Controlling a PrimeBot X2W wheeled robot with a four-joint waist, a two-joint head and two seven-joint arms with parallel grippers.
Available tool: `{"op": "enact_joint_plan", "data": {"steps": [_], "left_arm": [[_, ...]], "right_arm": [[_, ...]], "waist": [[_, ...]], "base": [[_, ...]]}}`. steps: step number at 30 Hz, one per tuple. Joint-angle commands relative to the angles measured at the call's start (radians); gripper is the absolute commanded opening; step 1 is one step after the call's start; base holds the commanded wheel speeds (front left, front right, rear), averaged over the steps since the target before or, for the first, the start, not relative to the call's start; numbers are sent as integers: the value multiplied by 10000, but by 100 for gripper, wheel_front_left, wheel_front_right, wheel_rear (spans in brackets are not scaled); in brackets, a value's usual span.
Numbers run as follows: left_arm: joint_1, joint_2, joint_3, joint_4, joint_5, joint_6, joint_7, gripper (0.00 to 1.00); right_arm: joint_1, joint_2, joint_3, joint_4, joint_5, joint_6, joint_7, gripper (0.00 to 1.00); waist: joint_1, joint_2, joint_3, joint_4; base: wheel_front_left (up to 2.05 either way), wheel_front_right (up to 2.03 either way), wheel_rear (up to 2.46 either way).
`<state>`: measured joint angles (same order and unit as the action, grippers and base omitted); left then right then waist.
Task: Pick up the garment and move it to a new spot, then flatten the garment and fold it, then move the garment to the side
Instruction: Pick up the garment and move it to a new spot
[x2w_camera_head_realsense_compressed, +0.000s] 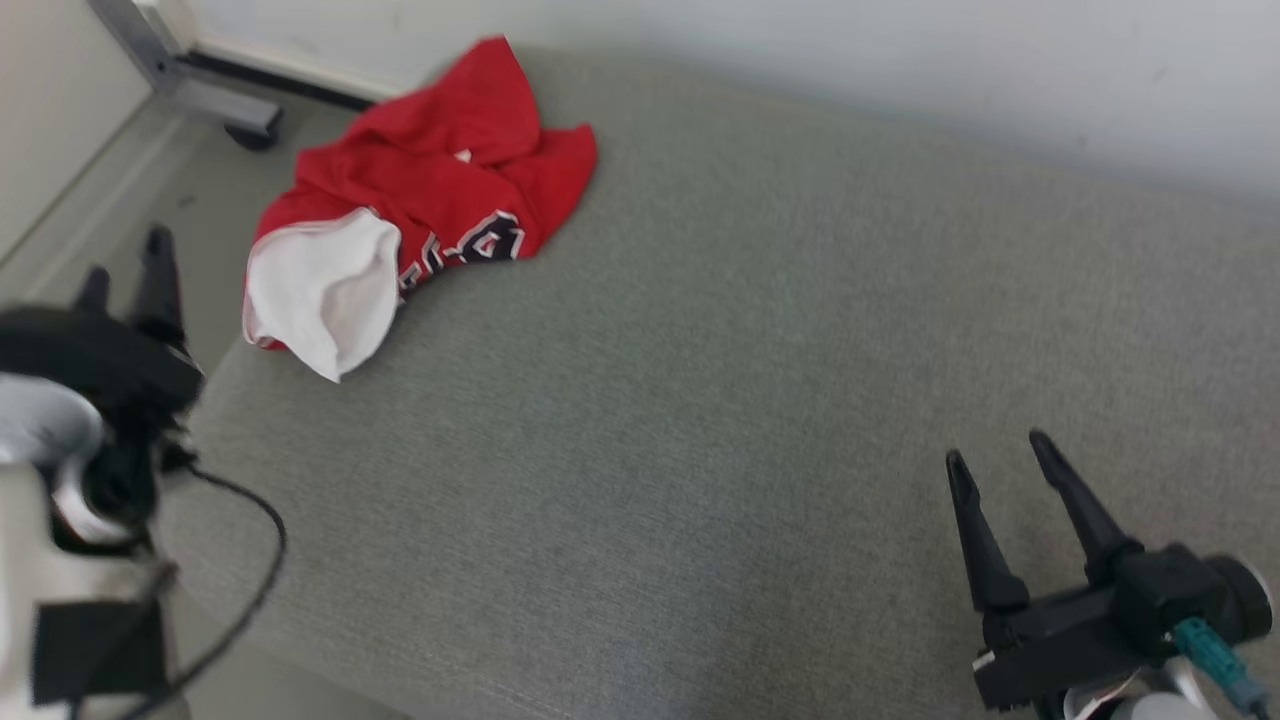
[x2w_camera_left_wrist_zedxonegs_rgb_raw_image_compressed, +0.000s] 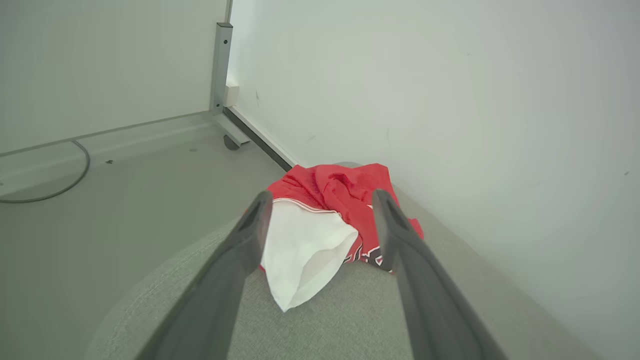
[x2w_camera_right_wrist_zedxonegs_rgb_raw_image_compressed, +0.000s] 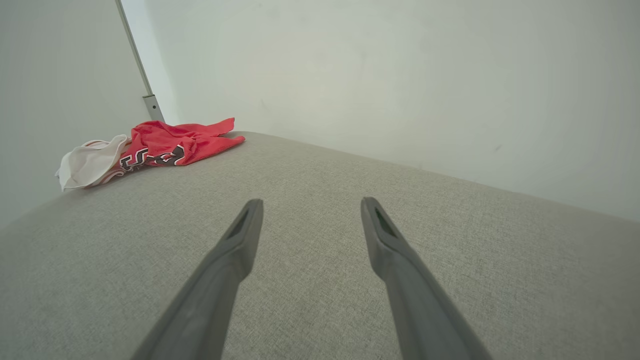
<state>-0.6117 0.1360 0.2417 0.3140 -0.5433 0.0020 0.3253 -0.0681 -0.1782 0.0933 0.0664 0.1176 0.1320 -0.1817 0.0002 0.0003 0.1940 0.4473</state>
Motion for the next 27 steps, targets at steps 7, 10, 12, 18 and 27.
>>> {"op": "enact_joint_plan", "data": {"steps": [7,10,12,18,27], "left_arm": [[-2304,746,636,39,-1181,1116,2747,100],[-2823,1251,762,-237,-1223,1627,3601,100],[-3027,1475,904,-450,-1234,1984,3959,100],[-2947,1922,1222,-907,-1037,2696,4377,100],[-2150,1765,1422,-668,-837,3169,4110,100]], "right_arm": [[-1140,-471,494,-1086,-96,-28,270,100],[-1382,-483,629,-1406,-99,-30,205,100],[-1404,-459,648,-1562,-110,-30,131,100],[-1219,-521,496,-1604,-122,-38,17,100],[-804,-687,562,-1627,-117,-79,191,100]], "waist": [[-2,-3,3897,-1646],[-2,-3,4650,-2158],[-2,-3,5009,-2449],[-2,-3,5736,-3025],[-2,-3,5786,-3281]], "base": [[0,0,0],[0,0,0],[0,0,0],[0,0,0],[0,0,0]]}}
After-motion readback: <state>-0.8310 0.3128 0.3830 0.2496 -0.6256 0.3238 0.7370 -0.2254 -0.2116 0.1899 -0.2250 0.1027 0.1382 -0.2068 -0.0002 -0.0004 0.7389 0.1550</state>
